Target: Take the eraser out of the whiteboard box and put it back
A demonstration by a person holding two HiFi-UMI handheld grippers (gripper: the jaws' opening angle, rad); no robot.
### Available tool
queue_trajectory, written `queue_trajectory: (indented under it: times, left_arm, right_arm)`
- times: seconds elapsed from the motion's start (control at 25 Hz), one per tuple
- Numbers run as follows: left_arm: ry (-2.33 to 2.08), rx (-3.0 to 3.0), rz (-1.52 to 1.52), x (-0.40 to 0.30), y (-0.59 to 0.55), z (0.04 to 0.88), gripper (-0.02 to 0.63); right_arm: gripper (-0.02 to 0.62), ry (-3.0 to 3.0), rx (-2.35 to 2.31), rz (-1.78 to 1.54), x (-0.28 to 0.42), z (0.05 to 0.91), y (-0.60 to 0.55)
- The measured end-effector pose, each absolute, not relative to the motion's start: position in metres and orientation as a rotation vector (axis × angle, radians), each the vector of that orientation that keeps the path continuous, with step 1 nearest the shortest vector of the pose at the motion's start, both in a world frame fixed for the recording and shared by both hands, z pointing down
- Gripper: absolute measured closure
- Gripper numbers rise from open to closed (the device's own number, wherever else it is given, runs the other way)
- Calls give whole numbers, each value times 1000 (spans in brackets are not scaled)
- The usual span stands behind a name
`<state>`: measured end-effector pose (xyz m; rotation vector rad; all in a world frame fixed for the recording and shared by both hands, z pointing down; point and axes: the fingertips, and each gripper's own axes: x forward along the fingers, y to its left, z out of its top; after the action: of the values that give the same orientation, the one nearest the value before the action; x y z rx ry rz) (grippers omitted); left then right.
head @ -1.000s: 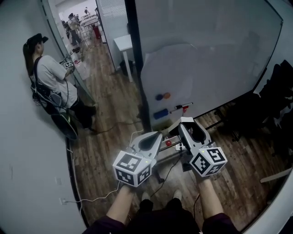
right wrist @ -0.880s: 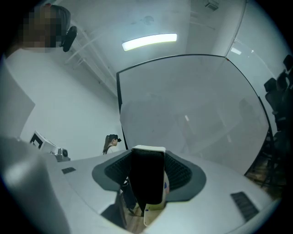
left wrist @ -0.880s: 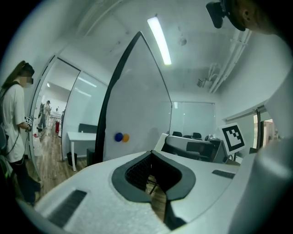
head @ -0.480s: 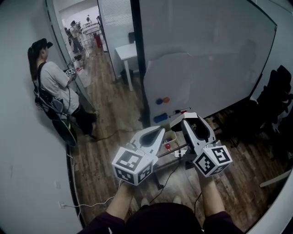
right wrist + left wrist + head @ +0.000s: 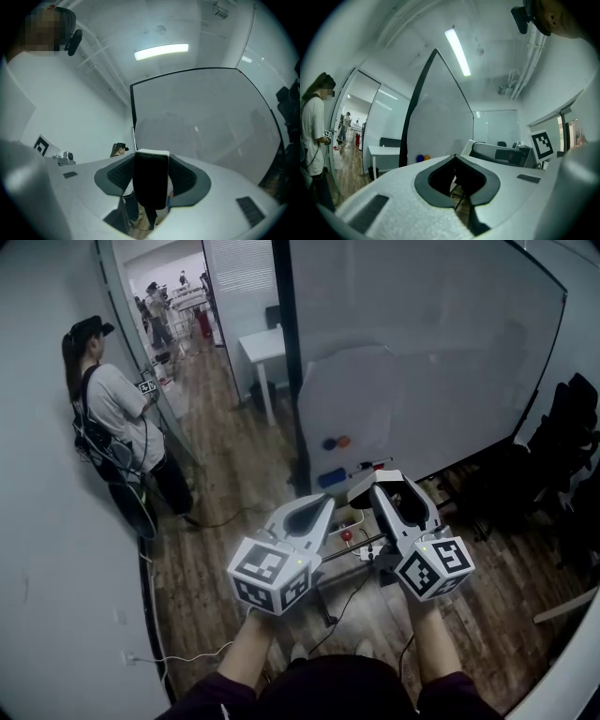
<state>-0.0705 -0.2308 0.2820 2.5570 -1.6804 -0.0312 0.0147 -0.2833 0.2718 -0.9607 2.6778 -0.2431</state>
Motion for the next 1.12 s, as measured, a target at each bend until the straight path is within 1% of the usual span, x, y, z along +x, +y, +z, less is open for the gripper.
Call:
queue_trajectory:
  times: [0.52,1.12]
  left_arm:
    - [-1663,2502,5,-76,-237,306,601]
    - [-1629,2386,29,-98,-265,363,601]
  right_arm:
    - [376,2689,-972,-290,5,293,-293]
    - [374,2724,-1010,-385,-23,359,-335]
